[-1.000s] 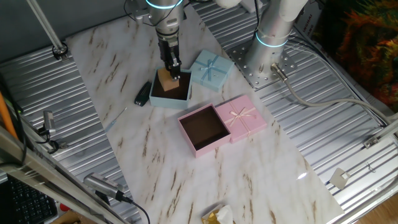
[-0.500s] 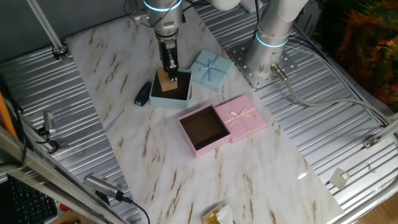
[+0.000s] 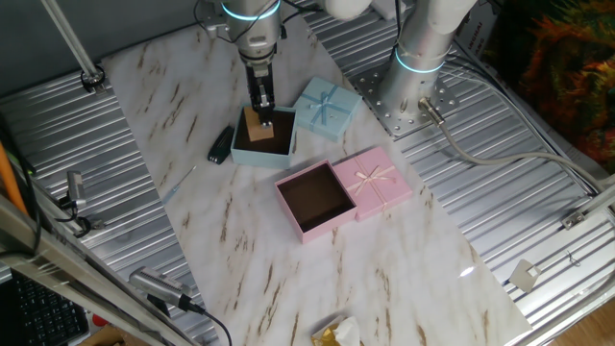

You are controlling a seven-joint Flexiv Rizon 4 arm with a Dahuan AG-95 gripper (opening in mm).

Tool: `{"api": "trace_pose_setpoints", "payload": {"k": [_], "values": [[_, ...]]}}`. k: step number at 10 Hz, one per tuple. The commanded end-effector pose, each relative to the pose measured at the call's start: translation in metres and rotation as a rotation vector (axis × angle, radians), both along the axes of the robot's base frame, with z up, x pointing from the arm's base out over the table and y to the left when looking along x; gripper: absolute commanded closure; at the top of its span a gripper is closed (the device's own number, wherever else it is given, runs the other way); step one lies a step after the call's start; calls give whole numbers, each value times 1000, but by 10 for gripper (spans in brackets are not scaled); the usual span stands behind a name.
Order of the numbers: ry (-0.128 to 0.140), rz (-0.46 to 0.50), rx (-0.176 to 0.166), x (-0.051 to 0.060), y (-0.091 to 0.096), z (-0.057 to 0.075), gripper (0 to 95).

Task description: Move an object from one box to another

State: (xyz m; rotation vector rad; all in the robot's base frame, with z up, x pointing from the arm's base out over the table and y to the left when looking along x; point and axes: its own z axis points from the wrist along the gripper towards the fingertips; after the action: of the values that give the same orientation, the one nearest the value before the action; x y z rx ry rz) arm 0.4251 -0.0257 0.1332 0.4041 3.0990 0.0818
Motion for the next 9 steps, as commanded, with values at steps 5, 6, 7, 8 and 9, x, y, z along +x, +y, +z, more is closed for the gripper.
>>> {"api": "trace_pose_setpoints", "payload": {"k": [5,6,7,8,9], "values": [[3,1,2,-2,-3,-9,950],[6,2,4,-2,-3,-10,950],[5,1,5,-2,-3,-10,950],[7,2,5,-2,-3,-11,950],[9,2,6,-2,-3,-12,950]]}}
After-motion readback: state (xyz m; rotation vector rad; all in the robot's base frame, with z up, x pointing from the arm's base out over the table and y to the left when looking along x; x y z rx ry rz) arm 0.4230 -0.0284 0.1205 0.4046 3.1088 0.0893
